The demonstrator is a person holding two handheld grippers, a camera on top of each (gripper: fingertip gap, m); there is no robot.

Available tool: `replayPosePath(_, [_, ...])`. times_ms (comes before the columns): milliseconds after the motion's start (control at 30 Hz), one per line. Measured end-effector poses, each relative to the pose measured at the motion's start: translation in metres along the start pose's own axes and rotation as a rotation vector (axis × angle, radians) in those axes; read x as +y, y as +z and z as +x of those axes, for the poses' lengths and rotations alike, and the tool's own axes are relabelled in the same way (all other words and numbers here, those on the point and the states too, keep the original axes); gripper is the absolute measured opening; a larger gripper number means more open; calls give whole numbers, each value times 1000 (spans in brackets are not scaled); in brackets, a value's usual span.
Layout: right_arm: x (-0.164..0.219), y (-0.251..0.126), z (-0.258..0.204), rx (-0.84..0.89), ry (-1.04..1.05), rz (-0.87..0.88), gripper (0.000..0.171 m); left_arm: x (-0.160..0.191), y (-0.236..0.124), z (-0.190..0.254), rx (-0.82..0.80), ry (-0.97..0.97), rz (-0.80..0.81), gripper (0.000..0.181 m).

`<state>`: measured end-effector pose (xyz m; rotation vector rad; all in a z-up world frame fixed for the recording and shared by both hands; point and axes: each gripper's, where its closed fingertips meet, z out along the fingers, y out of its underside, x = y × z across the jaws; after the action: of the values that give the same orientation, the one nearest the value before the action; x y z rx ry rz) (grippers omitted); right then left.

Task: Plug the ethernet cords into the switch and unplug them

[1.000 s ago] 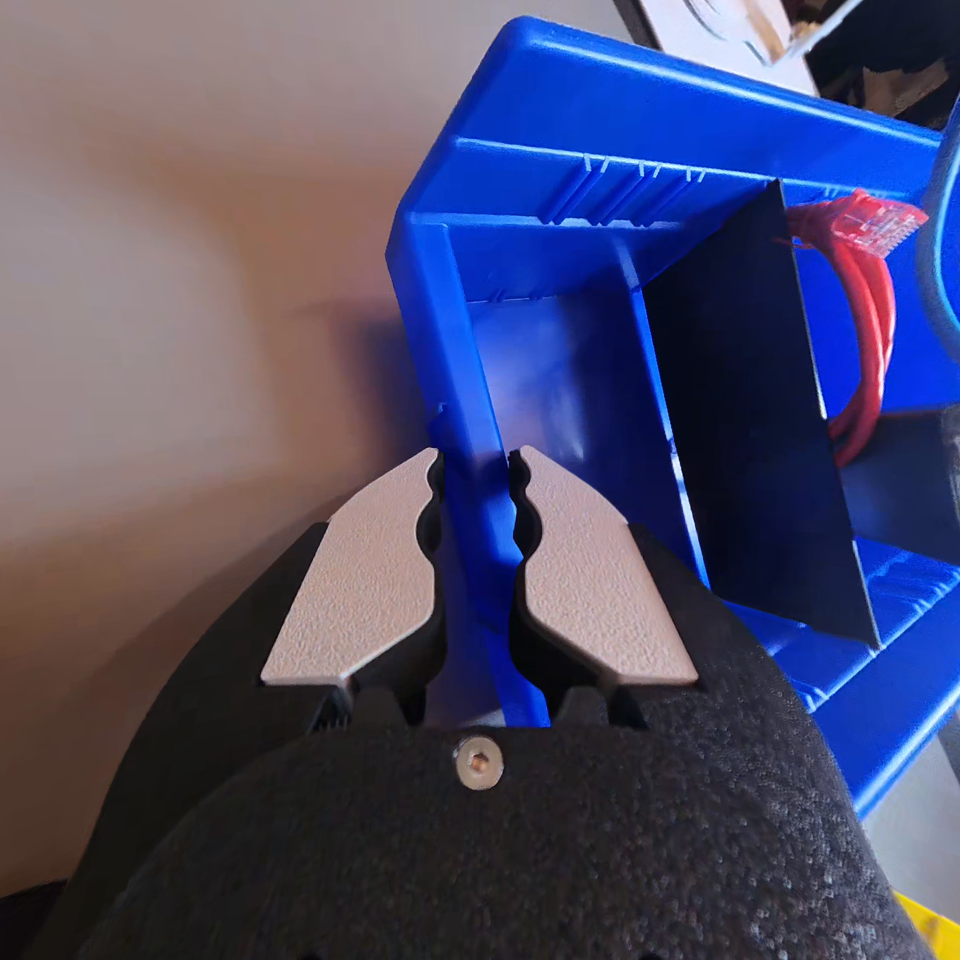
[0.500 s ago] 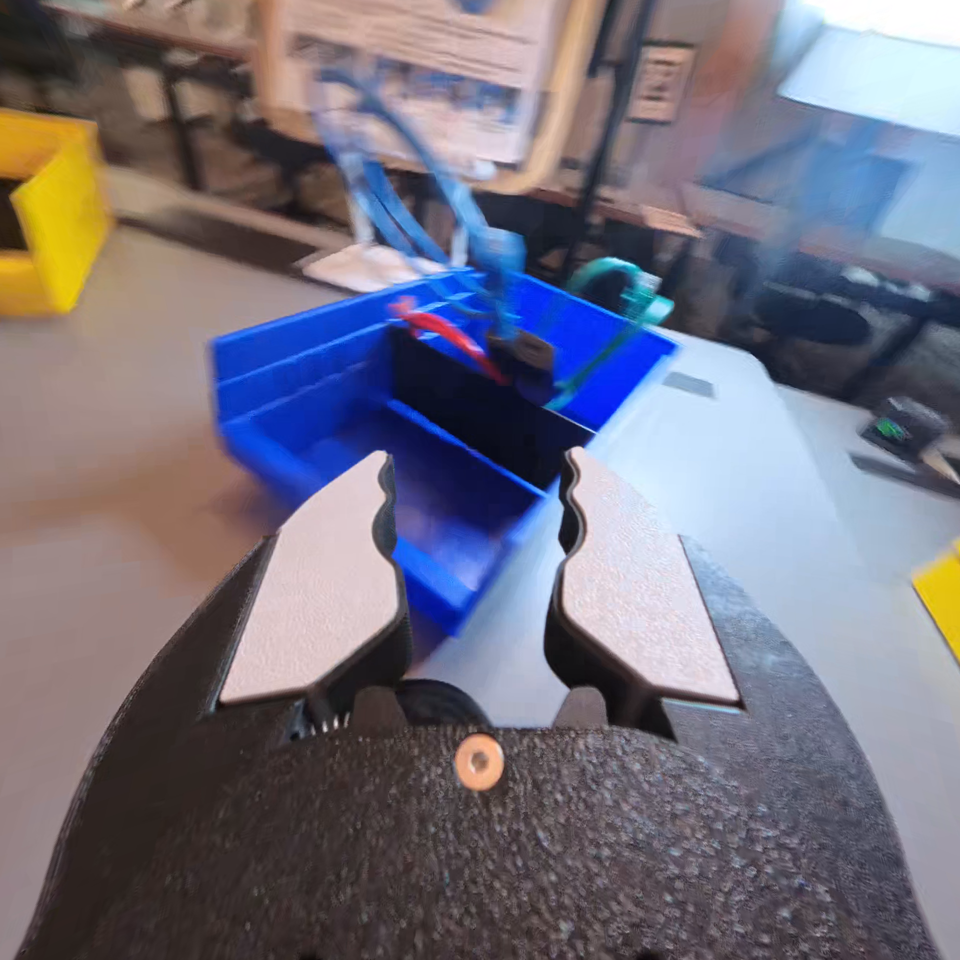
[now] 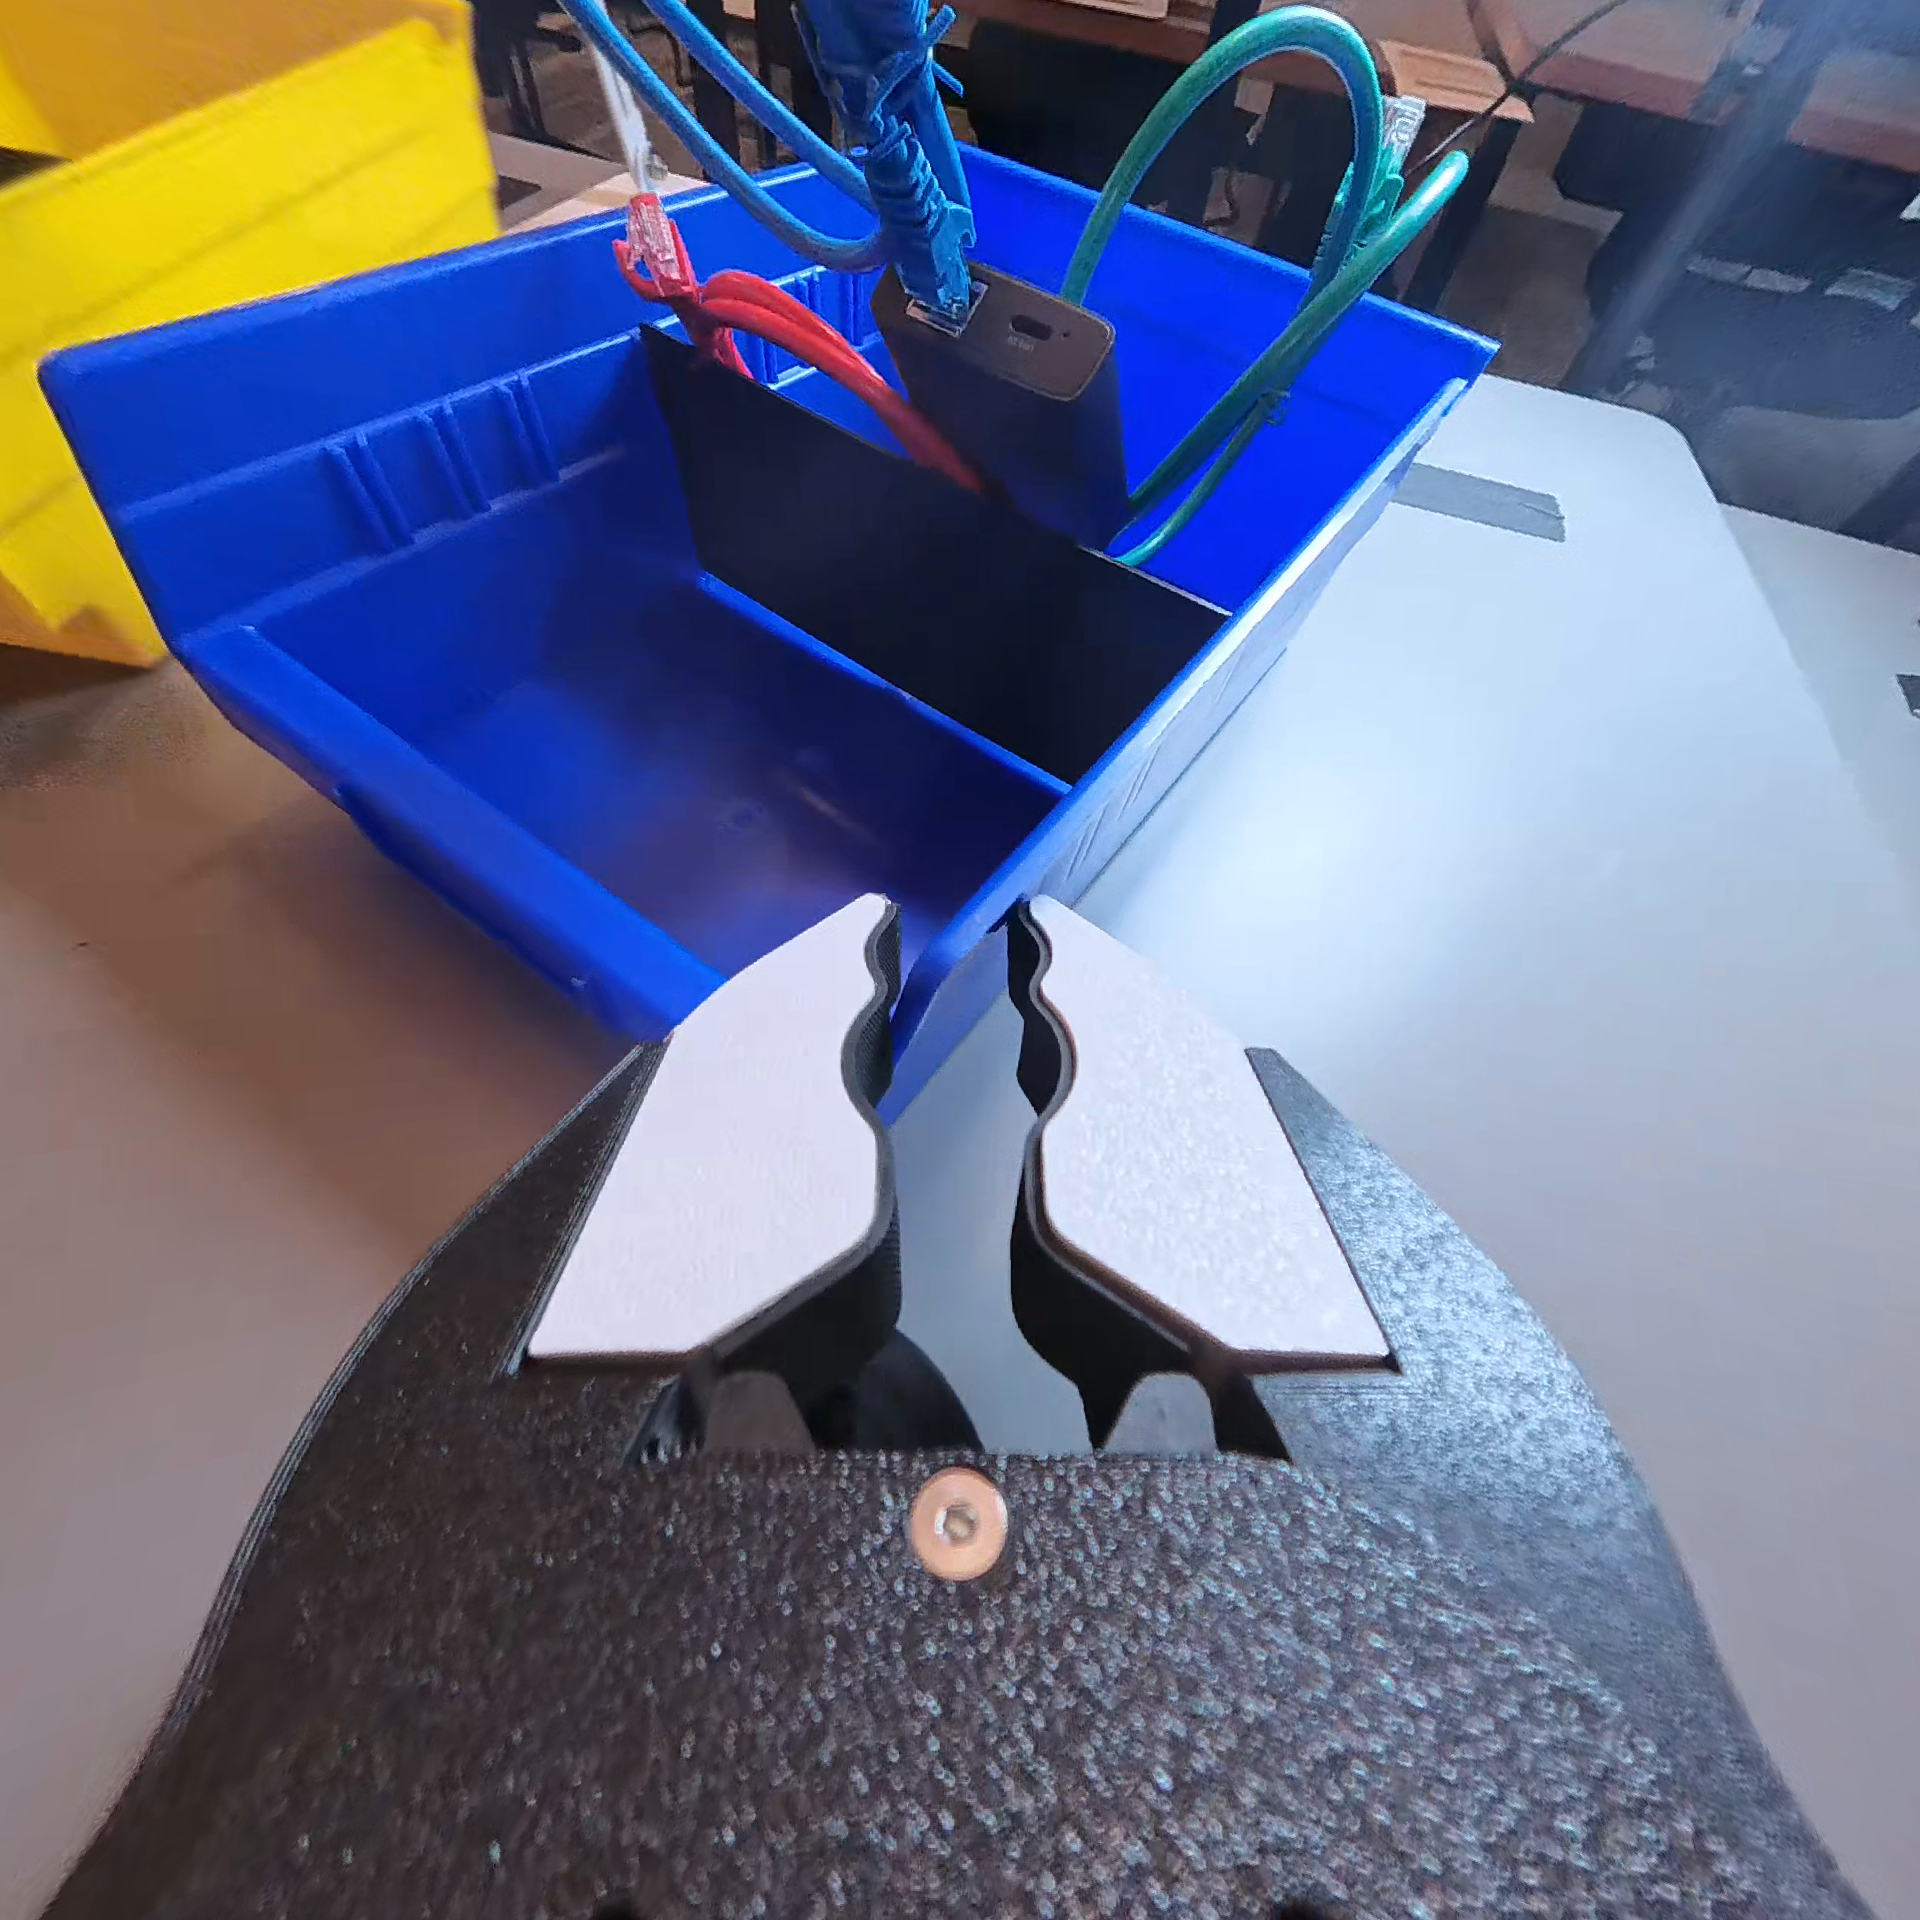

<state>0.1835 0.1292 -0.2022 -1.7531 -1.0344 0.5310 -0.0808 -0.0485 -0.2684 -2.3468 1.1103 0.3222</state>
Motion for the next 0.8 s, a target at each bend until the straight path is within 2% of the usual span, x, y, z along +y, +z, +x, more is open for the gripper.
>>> replayPosePath(133, [0,-2,-6,-11,-30,7,20,-30,5,8,-12,198,89,31])
replayPosePath(200, [0,-3,-11,-29,-46,15,20,-32,2,8,-40,185,100,34])
replayPosePath(233, [0,-4,-14,-38,-56,17,20,-35,-3,10,-41,131,128,37])
replayPosePath(333, [0,-6,-24,-68,-75,22,19,-70,-34,17,-33,-138,368,32])
replayPosePath(433, [0,-8,-34,-91,-93,19,20,-97,-55,28,-7,-356,529,40])
replayPosePath(500, [0,-10,-40,-101,-100,16,20,-106,-54,40,25,-440,544,46])
replayPosePath(633, [1,-15,-47,-103,-112,18,19,-112,-40,31,-54,-581,539,50])
replayPosePath(800, [3,-20,-51,-110,-104,28,19,-113,-35,19,-144,-688,537,44])
